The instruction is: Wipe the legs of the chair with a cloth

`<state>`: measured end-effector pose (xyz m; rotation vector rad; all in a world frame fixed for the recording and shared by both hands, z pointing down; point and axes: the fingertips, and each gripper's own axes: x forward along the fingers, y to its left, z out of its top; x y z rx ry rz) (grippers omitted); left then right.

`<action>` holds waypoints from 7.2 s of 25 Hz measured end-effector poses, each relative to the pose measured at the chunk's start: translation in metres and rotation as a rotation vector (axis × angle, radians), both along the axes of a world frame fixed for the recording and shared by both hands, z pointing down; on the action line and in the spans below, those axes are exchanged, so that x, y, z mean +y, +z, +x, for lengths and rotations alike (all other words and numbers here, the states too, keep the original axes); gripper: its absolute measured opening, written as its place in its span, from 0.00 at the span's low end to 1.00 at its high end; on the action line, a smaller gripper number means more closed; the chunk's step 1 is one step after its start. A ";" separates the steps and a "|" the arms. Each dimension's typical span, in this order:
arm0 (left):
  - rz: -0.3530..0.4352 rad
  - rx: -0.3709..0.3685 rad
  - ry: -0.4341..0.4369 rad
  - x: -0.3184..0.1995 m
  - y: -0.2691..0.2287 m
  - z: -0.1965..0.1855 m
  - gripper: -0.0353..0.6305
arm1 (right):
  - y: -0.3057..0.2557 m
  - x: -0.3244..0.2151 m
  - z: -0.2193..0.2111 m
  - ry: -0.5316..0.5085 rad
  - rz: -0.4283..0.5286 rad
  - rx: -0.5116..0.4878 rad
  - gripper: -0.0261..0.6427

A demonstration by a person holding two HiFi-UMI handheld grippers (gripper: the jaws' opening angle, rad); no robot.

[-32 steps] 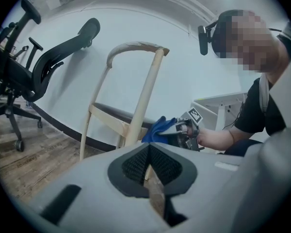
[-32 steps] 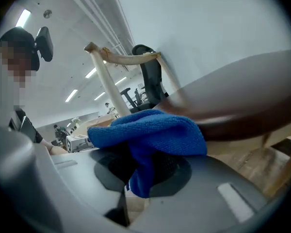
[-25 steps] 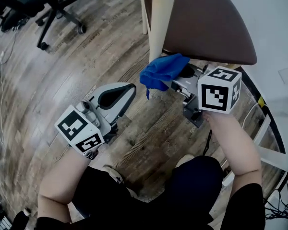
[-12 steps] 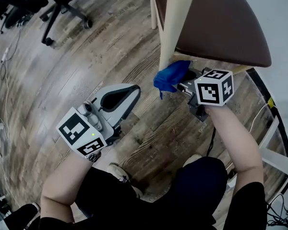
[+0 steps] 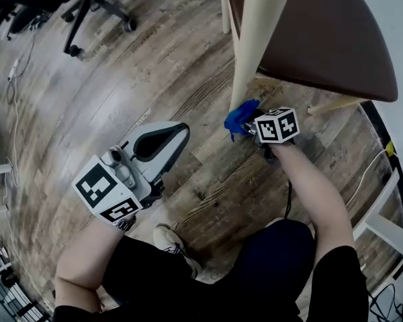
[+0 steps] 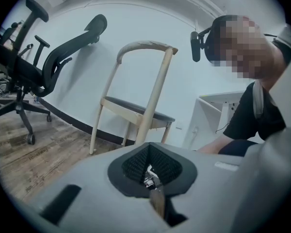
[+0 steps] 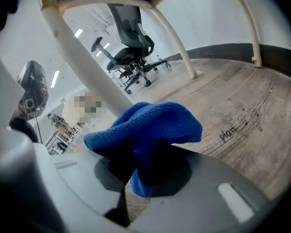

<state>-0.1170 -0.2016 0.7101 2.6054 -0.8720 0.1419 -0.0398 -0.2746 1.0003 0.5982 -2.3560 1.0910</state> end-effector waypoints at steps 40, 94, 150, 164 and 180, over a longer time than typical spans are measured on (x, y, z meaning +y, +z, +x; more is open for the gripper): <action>0.099 0.014 0.038 0.003 -0.020 0.022 0.05 | -0.259 0.028 -0.014 0.151 0.274 -0.429 0.14; -0.025 -0.095 0.004 -0.015 0.031 0.027 0.05 | 0.006 -0.039 0.298 0.769 0.028 -0.092 0.14; 0.117 0.014 -0.041 -0.011 -0.029 0.009 0.05 | -0.356 0.021 0.265 0.712 0.619 -0.283 0.14; 0.011 -0.060 -0.074 0.041 -0.126 -0.023 0.05 | -0.472 0.095 0.229 0.701 0.452 -0.240 0.14; -0.109 -0.047 -0.037 0.157 -0.452 -0.044 0.05 | -0.778 0.200 0.140 0.634 0.297 -0.253 0.14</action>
